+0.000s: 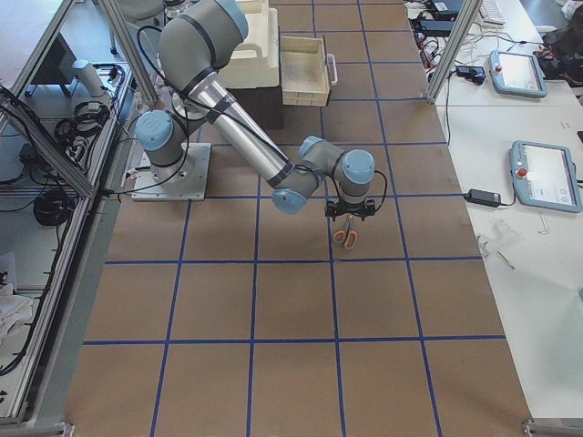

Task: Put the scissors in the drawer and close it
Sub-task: 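Lower the right gripper and close it on the scissors blades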

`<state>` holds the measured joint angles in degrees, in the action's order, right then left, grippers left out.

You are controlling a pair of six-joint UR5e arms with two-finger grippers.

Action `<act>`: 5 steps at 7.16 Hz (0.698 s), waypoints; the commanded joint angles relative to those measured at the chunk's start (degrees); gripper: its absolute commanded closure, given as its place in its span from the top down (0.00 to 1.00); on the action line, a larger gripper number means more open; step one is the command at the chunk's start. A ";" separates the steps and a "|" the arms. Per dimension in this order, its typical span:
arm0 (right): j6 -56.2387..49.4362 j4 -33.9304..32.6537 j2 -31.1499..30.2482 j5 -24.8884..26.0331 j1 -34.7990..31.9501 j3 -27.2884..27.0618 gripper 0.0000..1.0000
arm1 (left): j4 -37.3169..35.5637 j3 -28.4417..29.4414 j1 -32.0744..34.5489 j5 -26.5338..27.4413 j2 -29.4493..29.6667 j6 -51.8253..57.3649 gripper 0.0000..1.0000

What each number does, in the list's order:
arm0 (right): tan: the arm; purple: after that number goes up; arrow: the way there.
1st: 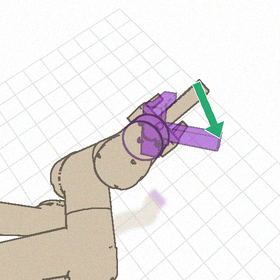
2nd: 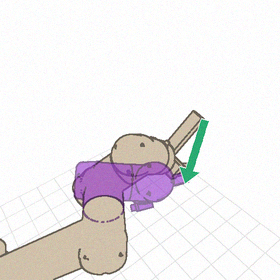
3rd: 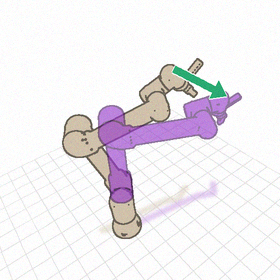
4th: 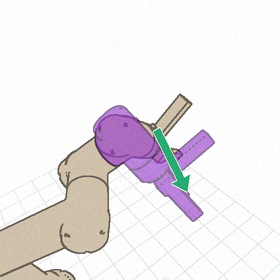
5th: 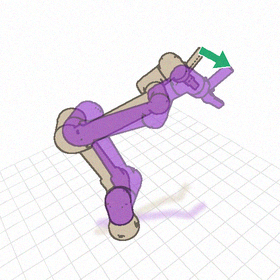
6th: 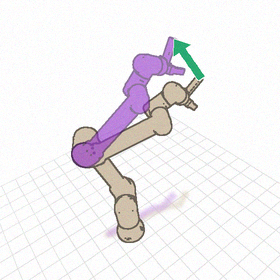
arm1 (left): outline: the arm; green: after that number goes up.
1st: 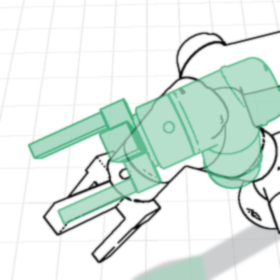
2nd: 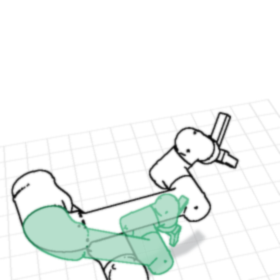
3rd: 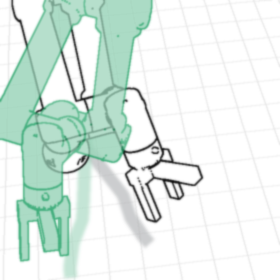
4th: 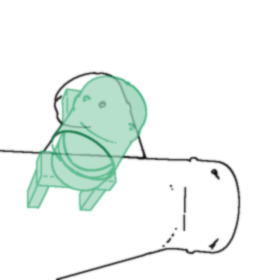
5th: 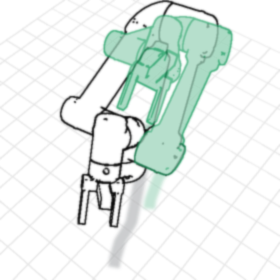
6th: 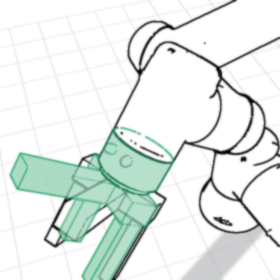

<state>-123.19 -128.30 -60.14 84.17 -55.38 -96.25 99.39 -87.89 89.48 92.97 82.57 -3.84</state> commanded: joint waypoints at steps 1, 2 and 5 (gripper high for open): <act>-0.12 -1.34 2.30 0.29 0.01 0.27 1.00 | 0.10 0.00 0.00 0.10 -0.04 0.06 1.00; -0.12 -0.73 2.23 0.29 0.01 0.44 0.97 | 0.02 0.00 0.00 0.01 0.05 0.06 1.00; 0.23 -0.46 3.01 0.29 0.01 0.53 0.84 | -0.07 0.09 0.08 -0.60 0.14 -0.29 1.00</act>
<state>-123.04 -128.65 -57.42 84.59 -55.40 -95.76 99.39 -87.87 89.55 92.64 82.60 -4.04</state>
